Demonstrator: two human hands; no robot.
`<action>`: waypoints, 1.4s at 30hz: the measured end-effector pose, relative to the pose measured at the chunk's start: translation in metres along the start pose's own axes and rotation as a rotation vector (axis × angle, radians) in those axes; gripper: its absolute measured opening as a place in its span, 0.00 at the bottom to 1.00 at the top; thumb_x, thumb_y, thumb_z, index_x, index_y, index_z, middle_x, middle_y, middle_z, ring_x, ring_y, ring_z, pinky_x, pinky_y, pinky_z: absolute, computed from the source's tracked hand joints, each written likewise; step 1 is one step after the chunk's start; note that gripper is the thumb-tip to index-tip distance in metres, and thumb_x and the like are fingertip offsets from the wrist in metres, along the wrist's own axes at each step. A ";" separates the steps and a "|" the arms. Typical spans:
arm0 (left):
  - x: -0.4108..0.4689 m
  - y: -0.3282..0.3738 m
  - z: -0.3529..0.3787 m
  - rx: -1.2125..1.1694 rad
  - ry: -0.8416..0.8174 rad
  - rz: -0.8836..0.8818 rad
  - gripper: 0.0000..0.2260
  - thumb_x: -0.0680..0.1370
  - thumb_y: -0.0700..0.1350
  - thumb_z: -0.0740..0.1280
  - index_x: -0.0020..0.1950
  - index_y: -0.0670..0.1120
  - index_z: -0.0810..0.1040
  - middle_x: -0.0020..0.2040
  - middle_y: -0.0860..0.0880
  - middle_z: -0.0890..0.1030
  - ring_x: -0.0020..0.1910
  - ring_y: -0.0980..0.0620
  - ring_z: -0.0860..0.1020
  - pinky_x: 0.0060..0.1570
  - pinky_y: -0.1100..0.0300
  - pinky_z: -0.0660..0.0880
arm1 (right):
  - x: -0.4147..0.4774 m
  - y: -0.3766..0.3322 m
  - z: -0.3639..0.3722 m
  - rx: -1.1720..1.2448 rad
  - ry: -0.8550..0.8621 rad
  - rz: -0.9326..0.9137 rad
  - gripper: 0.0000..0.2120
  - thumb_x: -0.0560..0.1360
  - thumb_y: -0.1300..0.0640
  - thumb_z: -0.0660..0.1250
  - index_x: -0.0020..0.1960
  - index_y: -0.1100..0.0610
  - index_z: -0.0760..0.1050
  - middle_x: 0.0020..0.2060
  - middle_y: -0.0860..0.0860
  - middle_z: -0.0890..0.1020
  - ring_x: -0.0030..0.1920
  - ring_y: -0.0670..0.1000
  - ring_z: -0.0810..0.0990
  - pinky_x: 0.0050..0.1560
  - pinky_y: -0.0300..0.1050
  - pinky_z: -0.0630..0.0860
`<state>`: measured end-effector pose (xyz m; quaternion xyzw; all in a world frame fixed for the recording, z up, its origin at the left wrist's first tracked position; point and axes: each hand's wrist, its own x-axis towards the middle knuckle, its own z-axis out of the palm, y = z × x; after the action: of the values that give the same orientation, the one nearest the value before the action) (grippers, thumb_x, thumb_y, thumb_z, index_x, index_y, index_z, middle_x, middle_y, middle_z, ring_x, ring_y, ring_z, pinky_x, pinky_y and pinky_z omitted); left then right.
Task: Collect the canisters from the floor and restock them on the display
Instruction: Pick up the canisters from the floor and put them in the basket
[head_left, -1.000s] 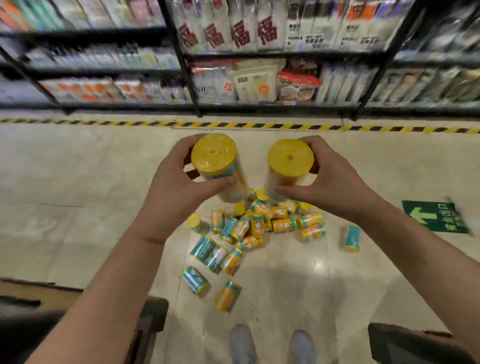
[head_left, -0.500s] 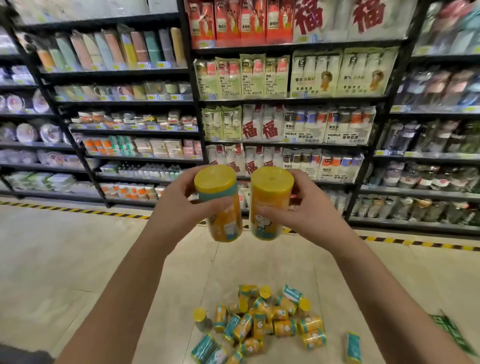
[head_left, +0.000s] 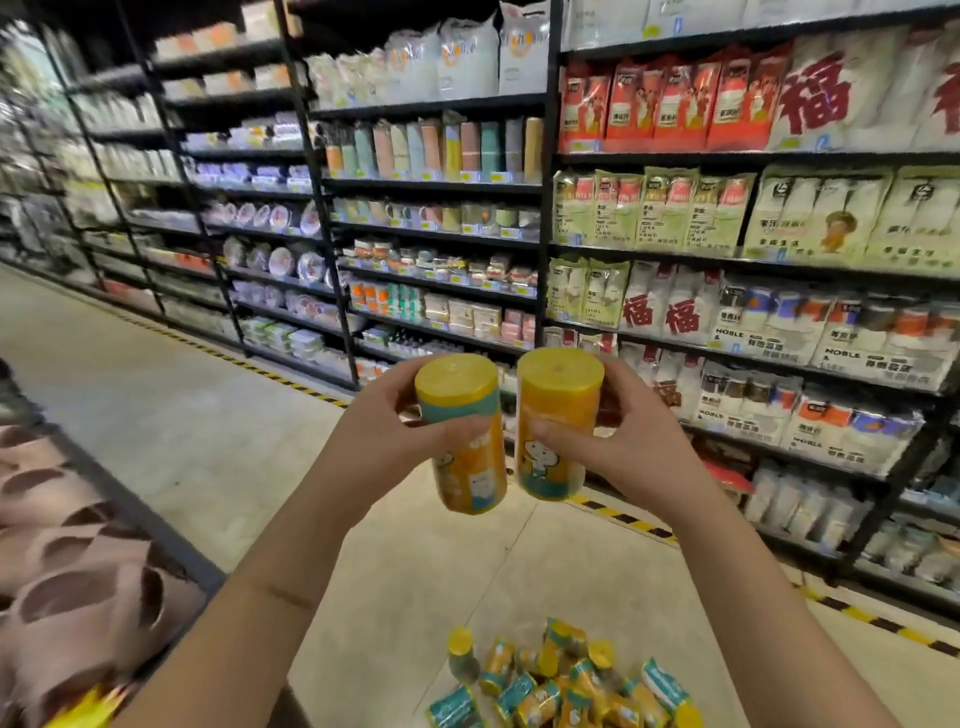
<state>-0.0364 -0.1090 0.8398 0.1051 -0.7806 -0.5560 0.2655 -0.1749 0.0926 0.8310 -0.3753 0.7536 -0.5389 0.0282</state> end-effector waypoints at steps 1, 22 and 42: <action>-0.009 0.001 -0.002 0.012 0.034 -0.006 0.29 0.62 0.54 0.80 0.63 0.58 0.79 0.56 0.56 0.84 0.57 0.56 0.82 0.54 0.52 0.81 | 0.000 -0.004 0.002 0.018 -0.041 -0.017 0.30 0.65 0.42 0.80 0.62 0.34 0.69 0.54 0.31 0.78 0.54 0.30 0.76 0.43 0.28 0.73; -0.386 0.042 -0.075 0.233 0.925 -0.334 0.32 0.63 0.59 0.81 0.66 0.60 0.77 0.60 0.56 0.83 0.61 0.55 0.80 0.63 0.47 0.77 | -0.153 -0.120 0.190 0.356 -0.929 -0.393 0.31 0.65 0.36 0.80 0.65 0.37 0.74 0.57 0.36 0.82 0.57 0.40 0.81 0.55 0.45 0.80; -0.847 0.129 -0.146 0.379 1.603 -0.524 0.26 0.69 0.46 0.82 0.65 0.56 0.78 0.57 0.54 0.85 0.56 0.53 0.83 0.57 0.47 0.81 | -0.537 -0.337 0.429 0.451 -1.584 -0.601 0.30 0.63 0.44 0.83 0.60 0.38 0.73 0.56 0.39 0.83 0.56 0.41 0.82 0.63 0.50 0.78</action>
<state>0.7667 0.2079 0.7421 0.6846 -0.3880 -0.2178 0.5774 0.5819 0.0271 0.7391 -0.8074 0.2571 -0.2406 0.4734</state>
